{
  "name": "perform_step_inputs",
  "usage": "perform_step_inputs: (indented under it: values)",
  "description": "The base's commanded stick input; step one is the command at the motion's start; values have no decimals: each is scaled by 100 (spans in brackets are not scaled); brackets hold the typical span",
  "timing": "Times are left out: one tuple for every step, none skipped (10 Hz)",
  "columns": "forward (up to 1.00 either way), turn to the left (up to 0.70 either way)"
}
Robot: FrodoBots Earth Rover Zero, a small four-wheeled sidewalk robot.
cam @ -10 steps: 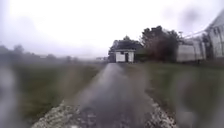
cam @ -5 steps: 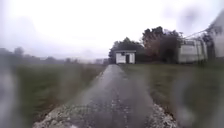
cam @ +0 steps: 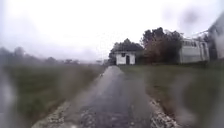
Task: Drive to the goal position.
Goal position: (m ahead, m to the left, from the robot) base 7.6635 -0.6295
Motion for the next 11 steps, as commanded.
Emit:
perform_step_inputs:
  values:
    - [85, 0]
    - [85, 0]
    - [85, 0]
    - [85, 0]
    - [85, 0]
    - [85, 0]
    - [85, 0]
    - [85, 0]
    - [85, 0]
    - [85, 0]
    - [85, 0]
